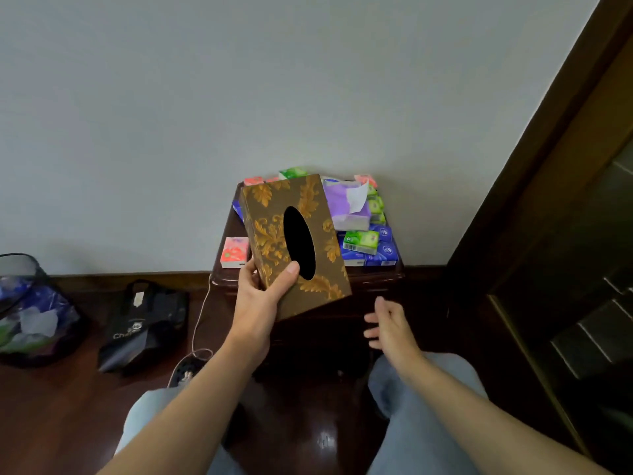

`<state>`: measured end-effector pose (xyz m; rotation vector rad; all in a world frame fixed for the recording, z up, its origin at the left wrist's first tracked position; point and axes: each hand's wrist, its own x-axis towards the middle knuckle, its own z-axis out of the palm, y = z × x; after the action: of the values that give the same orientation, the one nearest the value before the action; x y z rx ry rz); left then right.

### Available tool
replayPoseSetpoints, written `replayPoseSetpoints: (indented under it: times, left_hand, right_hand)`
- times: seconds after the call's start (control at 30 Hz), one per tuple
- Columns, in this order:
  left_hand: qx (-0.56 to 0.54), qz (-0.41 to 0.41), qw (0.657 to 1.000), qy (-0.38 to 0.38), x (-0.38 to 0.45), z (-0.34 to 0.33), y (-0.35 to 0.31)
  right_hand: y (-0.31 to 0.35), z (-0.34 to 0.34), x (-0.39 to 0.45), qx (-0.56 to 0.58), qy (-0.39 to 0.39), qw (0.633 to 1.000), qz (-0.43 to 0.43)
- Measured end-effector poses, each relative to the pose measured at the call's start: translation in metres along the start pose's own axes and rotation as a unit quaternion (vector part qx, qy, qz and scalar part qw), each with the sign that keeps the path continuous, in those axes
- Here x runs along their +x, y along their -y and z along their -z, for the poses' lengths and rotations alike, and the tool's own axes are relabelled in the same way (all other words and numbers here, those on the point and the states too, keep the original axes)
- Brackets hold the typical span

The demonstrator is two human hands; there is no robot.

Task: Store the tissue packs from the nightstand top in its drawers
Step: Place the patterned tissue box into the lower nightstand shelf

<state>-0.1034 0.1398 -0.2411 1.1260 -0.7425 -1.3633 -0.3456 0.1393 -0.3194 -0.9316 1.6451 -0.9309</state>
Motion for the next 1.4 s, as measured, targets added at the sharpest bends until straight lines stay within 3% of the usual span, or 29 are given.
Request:
replayPoseSetpoints:
  times: [0.2, 0.37, 0.67, 1.0, 1.4]
  left_hand:
    - [-0.023, 0.005, 1.0, -0.01, 0.017, -0.004, 0.015]
    - [-0.029, 0.008, 0.999, -0.013, 0.034, 0.003, 0.029]
    - [-0.045, 0.011, 0.999, 0.0, 0.044, 0.001, 0.039]
    - [-0.047, 0.026, 0.999, 0.01, 0.039, -0.01, 0.037]
    - [-0.059, 0.021, 0.998, 0.026, 0.037, -0.008, 0.034]
  right_hand:
    - [-0.059, 0.001, 0.043, -0.046, 0.004, 0.989, -0.144]
    - [-0.075, -0.015, 0.084, -0.105, 0.006, 0.993, -0.052]
    - [-0.107, -0.02, 0.138, -0.139, -0.047, 0.987, -0.069]
    - [-0.122, 0.005, 0.148, -0.28, -0.022, 0.959, -0.037]
    - [-0.114, 0.029, 0.143, -0.367, 0.036, 0.929, 0.02]
